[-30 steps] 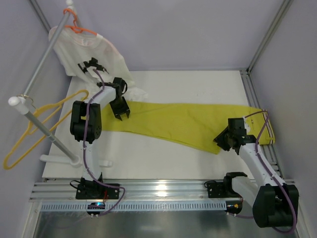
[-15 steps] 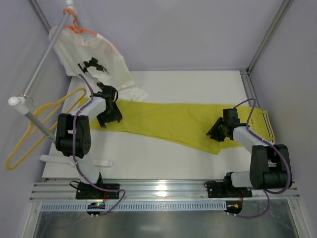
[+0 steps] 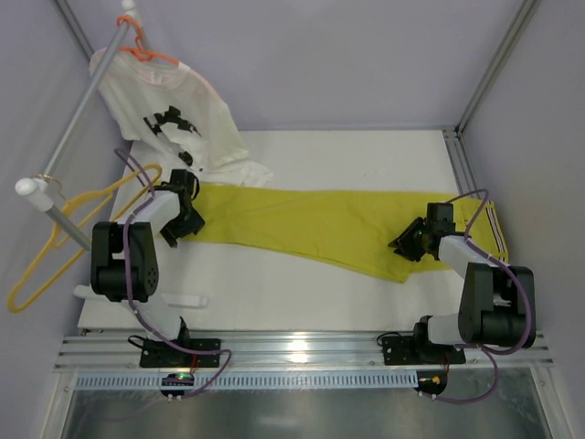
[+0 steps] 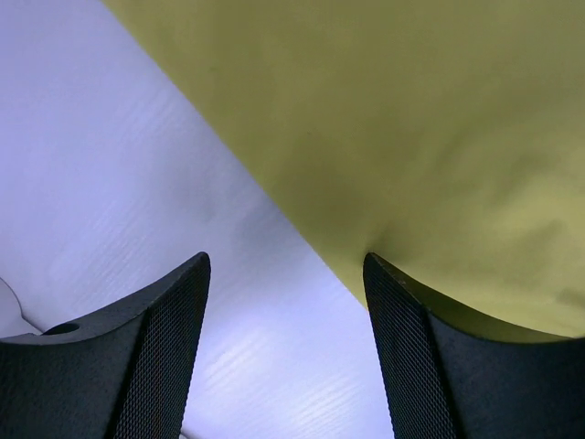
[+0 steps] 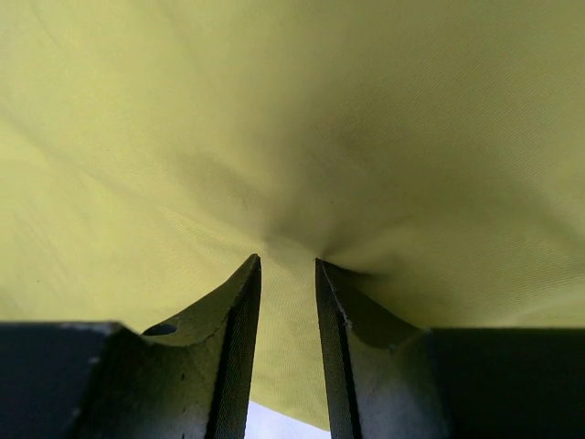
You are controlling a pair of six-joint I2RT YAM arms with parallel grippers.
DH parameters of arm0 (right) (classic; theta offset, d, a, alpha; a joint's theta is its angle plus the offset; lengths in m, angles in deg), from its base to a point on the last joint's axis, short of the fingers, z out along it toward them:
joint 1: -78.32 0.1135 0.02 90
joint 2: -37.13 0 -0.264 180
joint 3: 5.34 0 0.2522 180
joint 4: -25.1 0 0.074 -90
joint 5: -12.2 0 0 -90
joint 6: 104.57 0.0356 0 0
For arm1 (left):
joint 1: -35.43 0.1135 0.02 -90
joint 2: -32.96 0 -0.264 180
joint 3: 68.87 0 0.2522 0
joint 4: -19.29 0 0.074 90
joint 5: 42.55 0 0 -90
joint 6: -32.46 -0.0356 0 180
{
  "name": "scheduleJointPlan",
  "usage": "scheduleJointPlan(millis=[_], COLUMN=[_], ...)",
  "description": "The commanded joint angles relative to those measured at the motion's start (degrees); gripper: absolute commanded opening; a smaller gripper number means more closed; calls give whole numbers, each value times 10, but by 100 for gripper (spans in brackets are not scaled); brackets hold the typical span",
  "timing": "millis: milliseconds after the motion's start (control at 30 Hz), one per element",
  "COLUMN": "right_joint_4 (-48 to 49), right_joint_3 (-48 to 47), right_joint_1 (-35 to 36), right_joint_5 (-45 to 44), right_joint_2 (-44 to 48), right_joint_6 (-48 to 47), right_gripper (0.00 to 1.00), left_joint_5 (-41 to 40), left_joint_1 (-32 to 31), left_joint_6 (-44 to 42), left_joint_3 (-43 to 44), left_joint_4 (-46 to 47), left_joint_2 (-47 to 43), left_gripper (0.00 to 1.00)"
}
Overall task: Place the trousers on the hanger
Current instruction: Fold the trousers
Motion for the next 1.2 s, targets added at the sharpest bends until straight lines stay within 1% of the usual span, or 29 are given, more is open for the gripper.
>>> scheduleJointPlan(millis=[0, 67, 100, 200, 233, 300, 367, 500, 600, 733, 800, 833, 900, 967, 1000, 1033, 1100, 1167], right_joint_4=[0, 8, 12, 13, 13, 23, 30, 49, 55, 54, 53, 54, 53, 53, 53, 53, 52, 51], right_joint_3=[21, 29, 31, 32, 32, 34, 36, 37, 32, 30, 29, 30, 30, 30, 31, 32, 32, 31], right_joint_1=[-12, -12, -12, -12, -12, -12, -12, -12, -13, -18, -19, -21, -22, -25, -26, -27, -29, -30], right_joint_5=[-30, -17, -14, -10, -8, 2, 13, 19, 24, 21, 21, 18, 19, 21, 21, 21, 20, 17], right_joint_2=[-11, -1, 4, 21, 24, 26, 20, -1, -23, -32, -31, -28, -30, -28, -27, -26, -25, -29], right_joint_6=[-23, -23, -22, -28, -29, -29, -32, -42, -47, -45, -46, -46, -47, -48, -48, -47, -46, -47], right_gripper=[34, 34, 34, 34, 34, 34, 34, 34, 34, 34, 34, 34, 34, 34, 34, 34, 34, 34], left_joint_5=[-21, -26, -31, -37, -29, 7, 22, 36, 31, 10, 10, 8, 10, 11, 10, 8, 0, -11], left_joint_1=[24, 25, 40, 51, 56, 71, 81, 102, 114, 118, 123, 126, 127, 127, 127, 128, 127, 128], left_joint_6=[29, 33, 36, 49, 56, 62, 73, 91, 103, 103, 102, 102, 101, 102, 102, 103, 102, 100], left_joint_3=[-14, -11, -9, -7, -11, -33, -46, -43, -44, -37, -28, -18, -8, 1, 2, 3, 8, 12], left_joint_4=[49, 54, 59, 80, 88, 138, 168, 176, 177, 171, 166, 157, 154, 147, 147, 146, 145, 132], left_joint_2=[-32, -31, -30, -22, -21, -23, -21, 0, 11, 20, 34, 41, 56, 63, 64, 64, 64, 64], left_gripper=[69, 69, 69, 69, 69, 68, 68, 63, 56, 55, 53, 49, 47, 34, 29, 21, 12, 11])
